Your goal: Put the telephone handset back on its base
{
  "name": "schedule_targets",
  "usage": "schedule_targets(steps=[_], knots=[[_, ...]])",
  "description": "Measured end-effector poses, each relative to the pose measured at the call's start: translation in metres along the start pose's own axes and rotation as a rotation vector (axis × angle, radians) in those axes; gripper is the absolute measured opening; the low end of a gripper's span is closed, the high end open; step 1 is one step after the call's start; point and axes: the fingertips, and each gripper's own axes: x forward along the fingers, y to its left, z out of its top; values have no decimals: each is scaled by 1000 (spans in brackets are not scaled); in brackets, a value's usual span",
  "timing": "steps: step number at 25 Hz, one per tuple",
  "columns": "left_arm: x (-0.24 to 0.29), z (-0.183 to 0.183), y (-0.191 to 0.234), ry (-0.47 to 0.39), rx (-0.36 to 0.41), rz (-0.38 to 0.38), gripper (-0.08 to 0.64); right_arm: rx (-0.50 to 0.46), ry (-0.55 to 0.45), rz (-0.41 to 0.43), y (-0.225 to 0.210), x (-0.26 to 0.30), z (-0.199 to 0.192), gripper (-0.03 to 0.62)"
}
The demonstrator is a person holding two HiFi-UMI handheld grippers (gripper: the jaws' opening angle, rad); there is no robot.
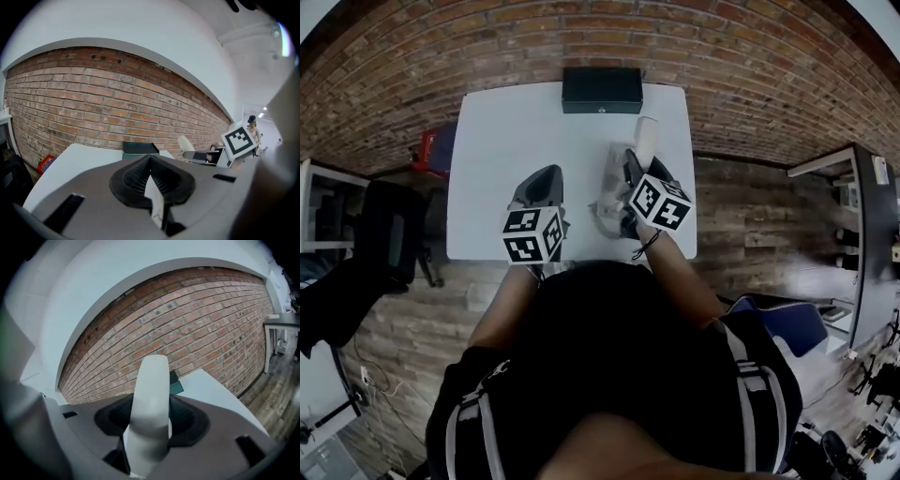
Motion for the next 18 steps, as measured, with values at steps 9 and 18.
schedule_targets(steps=[9,18], knots=[[-2,-1,21,13,-11,-89,2,-23,90,-130,3,13,-50,204],[-12,-17,40,39,-29,-114,2,-33,199,-242,-10,26,-102,204]])
